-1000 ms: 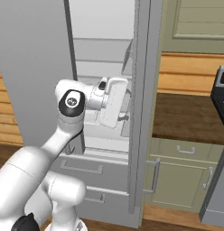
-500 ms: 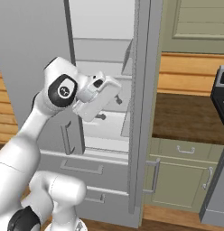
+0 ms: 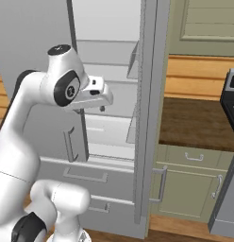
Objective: Take the strawberry from the fridge and place it on top of the pancake, located on the dining counter.
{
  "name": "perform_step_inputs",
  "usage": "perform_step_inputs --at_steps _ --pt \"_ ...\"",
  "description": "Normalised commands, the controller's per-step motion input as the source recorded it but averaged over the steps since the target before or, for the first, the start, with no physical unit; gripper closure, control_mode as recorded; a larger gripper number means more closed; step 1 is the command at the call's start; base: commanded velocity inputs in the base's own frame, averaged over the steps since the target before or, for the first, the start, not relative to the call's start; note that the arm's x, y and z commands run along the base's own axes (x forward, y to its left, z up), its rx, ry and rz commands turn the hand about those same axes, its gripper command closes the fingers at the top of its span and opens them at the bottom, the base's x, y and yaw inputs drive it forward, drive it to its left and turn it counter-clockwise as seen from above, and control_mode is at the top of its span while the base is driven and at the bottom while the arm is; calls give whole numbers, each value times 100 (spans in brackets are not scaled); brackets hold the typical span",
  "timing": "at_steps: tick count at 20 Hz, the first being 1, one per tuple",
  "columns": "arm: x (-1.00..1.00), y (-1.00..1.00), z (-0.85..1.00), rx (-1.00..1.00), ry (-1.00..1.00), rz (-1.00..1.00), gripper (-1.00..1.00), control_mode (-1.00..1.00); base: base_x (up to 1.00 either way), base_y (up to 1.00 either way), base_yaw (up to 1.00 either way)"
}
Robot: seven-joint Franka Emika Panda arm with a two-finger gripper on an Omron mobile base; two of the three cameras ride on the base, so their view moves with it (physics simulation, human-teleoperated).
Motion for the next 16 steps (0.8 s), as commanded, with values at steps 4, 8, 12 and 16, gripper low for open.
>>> perform_step_inputs --at_steps 4,8,12,16 --pt "18 88 -32 55 -15 -6 -100 -100 0 0 0" --pt "51 76 -46 27 -1 -17 -100 -100 0 0 0" --pt "60 60 -24 -9 4 -3 -100 -100 0 0 0" --pt "46 58 -20 -13 17 0 -100 -100 0 0 0"
